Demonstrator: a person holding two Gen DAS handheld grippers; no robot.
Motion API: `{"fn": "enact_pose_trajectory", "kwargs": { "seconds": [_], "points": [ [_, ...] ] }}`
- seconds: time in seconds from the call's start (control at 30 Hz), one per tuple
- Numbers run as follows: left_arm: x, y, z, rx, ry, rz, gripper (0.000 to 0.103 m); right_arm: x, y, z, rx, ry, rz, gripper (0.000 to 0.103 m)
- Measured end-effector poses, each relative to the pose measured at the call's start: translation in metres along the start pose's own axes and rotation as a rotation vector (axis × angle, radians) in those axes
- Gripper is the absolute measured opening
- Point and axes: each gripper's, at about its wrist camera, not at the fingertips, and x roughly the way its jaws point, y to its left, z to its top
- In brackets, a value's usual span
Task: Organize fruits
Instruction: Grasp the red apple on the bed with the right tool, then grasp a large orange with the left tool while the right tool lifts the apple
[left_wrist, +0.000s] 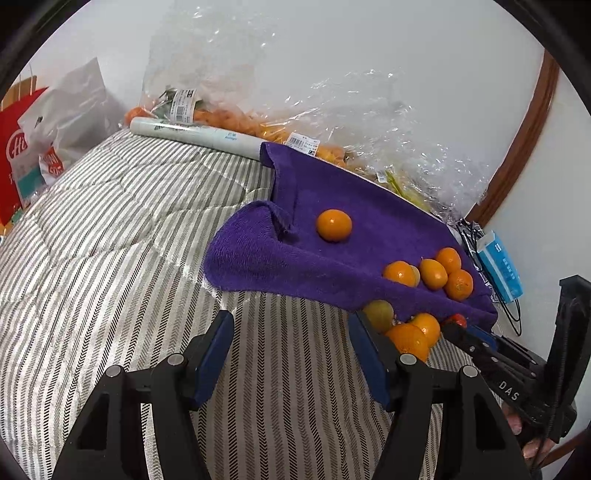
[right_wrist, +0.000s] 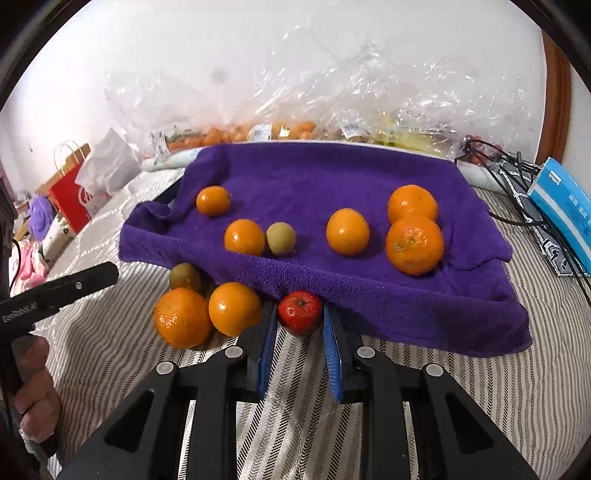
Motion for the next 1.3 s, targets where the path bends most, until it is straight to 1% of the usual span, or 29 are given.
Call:
{"fn": "enact_pose_trajectory", "kwargs": {
  "seconds": [0.1, 0.23, 0.3, 0.37, 0.5, 0.57, 0.63, 0.7, 0.8, 0.9, 0.93, 1.0, 1.1, 1.17, 1.2, 1.23, 1.3],
  "points": [
    [0.000, -0.002, -0.001, 0.017, 0.001, 0.005, 0.062, -0.007, -0.002, -0.001, 0.005, -0.024, -0.002, 0.025],
    [-0.001, -0.007, -0.003, 0.047, -0.010, 0.022, 0.062, -0.018, 0.004, -0.005, -0.029, -0.063, -0.043, 0.025],
    [0.000, -0.009, -0.004, 0.060, -0.005, 0.027, 0.062, -0.026, 0.003, -0.011, -0.009, -0.073, -0.024, 0.025],
    [0.001, -0.009, -0.004, 0.062, 0.005, 0.028, 0.062, -0.034, 0.001, -0.018, 0.004, -0.079, -0.023, 0.025],
    [0.005, -0.007, -0.005, 0.027, 0.047, -0.003, 0.062, -0.055, -0.004, -0.028, 0.012, -0.105, -0.048, 0.025],
    [0.006, -0.012, -0.009, 0.013, 0.071, -0.047, 0.062, -0.065, -0.008, -0.031, 0.014, -0.127, -0.059, 0.025],
    [0.006, -0.021, -0.014, 0.029, 0.074, -0.060, 0.063, -0.073, -0.015, -0.035, 0.028, -0.143, -0.077, 0.025],
    [0.006, -0.034, -0.018, 0.060, 0.075, -0.062, 0.062, -0.077, -0.022, -0.038, 0.050, -0.144, -0.083, 0.025],
    [0.010, -0.053, -0.022, 0.109, 0.088, -0.085, 0.063, -0.086, -0.029, -0.042, 0.060, -0.156, -0.101, 0.025],
    [0.019, -0.070, -0.022, 0.145, 0.091, -0.052, 0.063, -0.093, -0.033, -0.046, 0.057, -0.163, -0.124, 0.025],
    [0.024, -0.075, -0.022, 0.143, 0.097, -0.025, 0.063, -0.096, -0.034, -0.048, 0.055, -0.166, -0.127, 0.025],
    [0.032, -0.080, -0.021, 0.131, 0.107, -0.020, 0.063, -0.099, -0.035, -0.051, 0.049, -0.176, -0.133, 0.025],
    [0.037, -0.089, -0.022, 0.148, 0.110, -0.005, 0.061, -0.098, -0.037, -0.057, 0.054, -0.171, -0.144, 0.025],
    [0.039, -0.094, -0.024, 0.181, 0.119, -0.009, 0.049, -0.096, -0.039, -0.059, 0.066, -0.163, -0.135, 0.025],
    [0.039, -0.097, -0.026, 0.196, 0.121, -0.001, 0.040, -0.094, -0.040, -0.060, 0.073, -0.161, -0.127, 0.025],
    [0.038, -0.097, -0.026, 0.198, 0.121, -0.001, 0.040, -0.093, -0.041, -0.060, 0.079, -0.154, -0.120, 0.025],
    [0.036, -0.092, -0.025, 0.173, 0.115, -0.043, 0.039, -0.091, -0.043, -0.059, 0.097, -0.151, -0.105, 0.025]
  ]
}}
